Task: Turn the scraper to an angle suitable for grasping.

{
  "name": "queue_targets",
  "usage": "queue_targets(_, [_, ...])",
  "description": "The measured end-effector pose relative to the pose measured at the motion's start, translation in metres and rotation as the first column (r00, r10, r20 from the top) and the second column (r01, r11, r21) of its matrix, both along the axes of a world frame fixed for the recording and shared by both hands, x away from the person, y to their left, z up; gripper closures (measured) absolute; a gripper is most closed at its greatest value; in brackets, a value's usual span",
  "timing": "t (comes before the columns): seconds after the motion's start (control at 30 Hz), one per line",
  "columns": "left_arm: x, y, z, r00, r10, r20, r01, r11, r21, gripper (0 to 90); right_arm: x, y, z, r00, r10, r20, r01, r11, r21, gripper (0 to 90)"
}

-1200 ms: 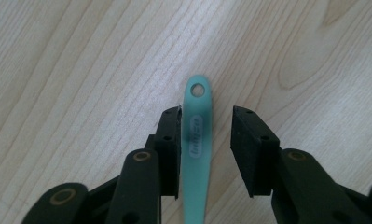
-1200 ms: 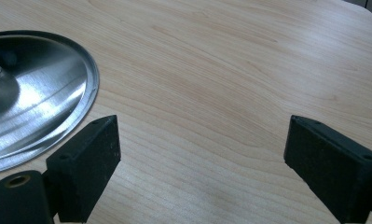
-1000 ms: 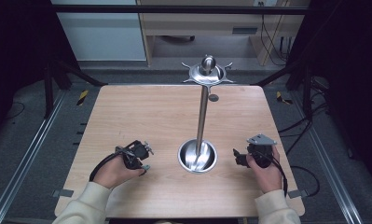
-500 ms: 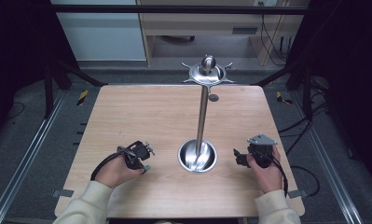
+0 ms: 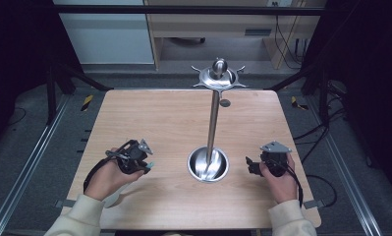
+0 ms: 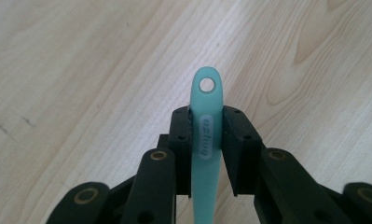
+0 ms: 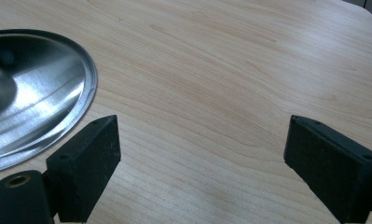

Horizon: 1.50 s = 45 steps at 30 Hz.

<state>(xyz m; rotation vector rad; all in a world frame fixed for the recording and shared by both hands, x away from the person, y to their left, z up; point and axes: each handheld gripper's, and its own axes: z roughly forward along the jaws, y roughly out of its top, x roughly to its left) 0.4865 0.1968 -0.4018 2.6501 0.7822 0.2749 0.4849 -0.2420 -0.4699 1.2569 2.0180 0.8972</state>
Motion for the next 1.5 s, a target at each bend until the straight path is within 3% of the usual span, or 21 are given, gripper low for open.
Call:
queue_targets(0.23, [-0.004, 0.007, 0.027, 0.9972, 0.036, 0.066, -0.029, 0.9945, -0.101, 74.2, 0.0, 0.0, 0.0, 1.0, 0.006, 0.004, -0.006, 1.0, 0.002, 11.0])
queue_targets(0.5, [-0.008, 0.002, 0.051, 0.9927, 0.025, 0.118, -0.007, 0.989, -0.148, 74.2, 0.001, 0.0, 0.0, 1.0, 0.002, 0.0, -0.002, 1.0, 0.007, 11.0])
queue_targets(0.97, [-0.017, -0.006, 0.068, 0.9841, 0.025, 0.176, 0.016, 0.9733, -0.229, 74.2, 0.001, 0.0, 0.0, 1.0, 0.0, 0.0, 0.0, 1.0, 0.007, 11.0])
queue_targets(1.13, [-0.018, -0.008, 0.075, 0.9788, 0.032, 0.202, 0.024, 0.9628, -0.269, 74.2, 0.001, 0.0, 0.0, 1.0, 0.005, 0.002, -0.005, 1.0, 0.004, 11.0])
queue_targets(1.33, [-0.017, -0.012, 0.079, 0.9775, 0.027, 0.209, 0.034, 0.9598, -0.279, 74.3, 0.001, 0.0, 0.0, 1.0, 0.001, 0.001, -0.001, 1.0, 0.005, 11.0])
queue_targets(1.5, [-0.02, -0.016, 0.086, 0.9724, 0.018, 0.233, 0.052, 0.9553, -0.291, 74.2, 0.001, -0.001, 0.001, 1.0, -0.003, 0.001, 0.003, 1.0, 0.004, 11.0])
